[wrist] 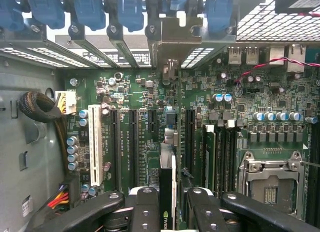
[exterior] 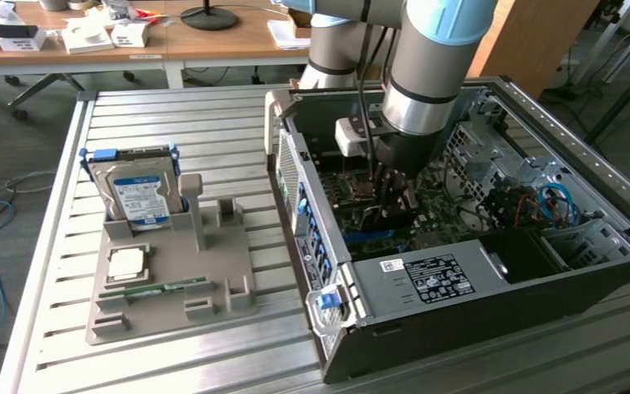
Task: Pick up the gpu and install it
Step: 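Insert the gpu into the slot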
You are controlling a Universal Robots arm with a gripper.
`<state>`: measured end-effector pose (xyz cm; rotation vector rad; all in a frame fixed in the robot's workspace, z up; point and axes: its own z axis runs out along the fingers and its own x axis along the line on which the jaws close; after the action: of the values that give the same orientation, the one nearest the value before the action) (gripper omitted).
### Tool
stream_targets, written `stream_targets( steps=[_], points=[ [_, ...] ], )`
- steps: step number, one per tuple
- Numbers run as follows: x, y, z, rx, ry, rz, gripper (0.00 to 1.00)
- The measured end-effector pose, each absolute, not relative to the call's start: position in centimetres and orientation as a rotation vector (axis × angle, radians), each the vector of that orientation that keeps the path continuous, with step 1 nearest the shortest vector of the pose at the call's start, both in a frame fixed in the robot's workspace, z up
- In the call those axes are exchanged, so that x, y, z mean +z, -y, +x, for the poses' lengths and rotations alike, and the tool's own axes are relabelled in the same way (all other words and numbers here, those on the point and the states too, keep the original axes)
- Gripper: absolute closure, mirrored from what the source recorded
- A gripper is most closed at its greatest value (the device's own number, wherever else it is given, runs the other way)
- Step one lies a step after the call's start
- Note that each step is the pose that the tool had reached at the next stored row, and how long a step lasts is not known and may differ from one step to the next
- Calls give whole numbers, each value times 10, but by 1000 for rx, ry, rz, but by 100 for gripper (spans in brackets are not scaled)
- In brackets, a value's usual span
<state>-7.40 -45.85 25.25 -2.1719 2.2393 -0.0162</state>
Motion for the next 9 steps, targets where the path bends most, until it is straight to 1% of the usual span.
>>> stream_targets(
  steps=[9],
  points=[
    [252, 459, -76, -16, -2240, -2172, 74]
  ],
)
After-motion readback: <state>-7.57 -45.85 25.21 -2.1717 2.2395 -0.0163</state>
